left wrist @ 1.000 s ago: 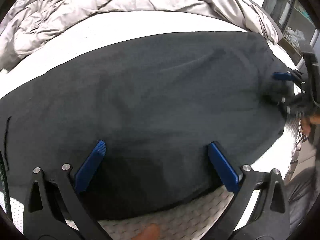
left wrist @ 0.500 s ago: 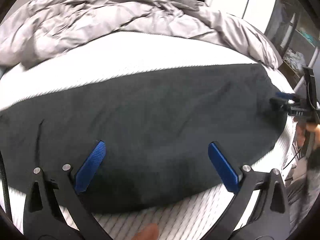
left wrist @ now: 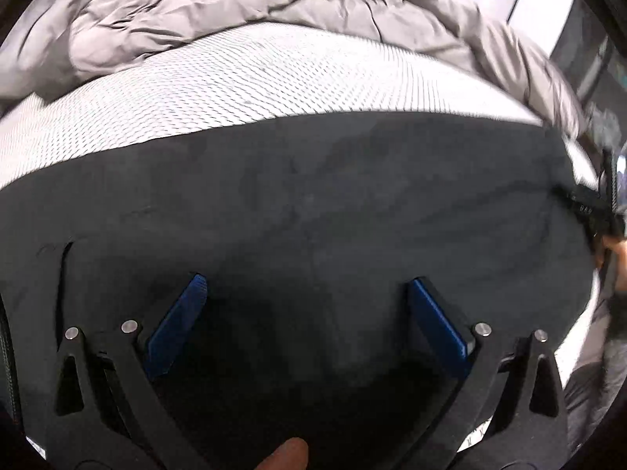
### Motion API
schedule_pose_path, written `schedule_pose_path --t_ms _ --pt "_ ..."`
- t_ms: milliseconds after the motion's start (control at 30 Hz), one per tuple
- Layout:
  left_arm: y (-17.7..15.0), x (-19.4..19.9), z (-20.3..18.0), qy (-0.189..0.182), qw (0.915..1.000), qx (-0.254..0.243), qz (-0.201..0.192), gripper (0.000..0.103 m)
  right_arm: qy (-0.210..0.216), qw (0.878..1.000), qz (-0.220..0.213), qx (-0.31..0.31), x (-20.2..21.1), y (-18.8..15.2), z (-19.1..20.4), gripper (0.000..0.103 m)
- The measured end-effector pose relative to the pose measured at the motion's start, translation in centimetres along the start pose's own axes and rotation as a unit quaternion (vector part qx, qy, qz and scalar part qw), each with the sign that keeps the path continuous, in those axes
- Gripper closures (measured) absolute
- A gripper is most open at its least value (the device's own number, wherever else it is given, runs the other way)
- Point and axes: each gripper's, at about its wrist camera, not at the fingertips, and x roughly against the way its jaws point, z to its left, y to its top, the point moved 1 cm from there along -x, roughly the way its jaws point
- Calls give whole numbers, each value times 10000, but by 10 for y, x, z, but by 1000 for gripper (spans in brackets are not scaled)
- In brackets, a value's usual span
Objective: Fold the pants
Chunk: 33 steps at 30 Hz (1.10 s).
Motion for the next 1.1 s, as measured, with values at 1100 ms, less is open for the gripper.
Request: schedule_pose_path --t_ms 1100 --pt "97 -27 -58 155 9996 -202 -137 1 394 9979 -496 98 20 61 27 1"
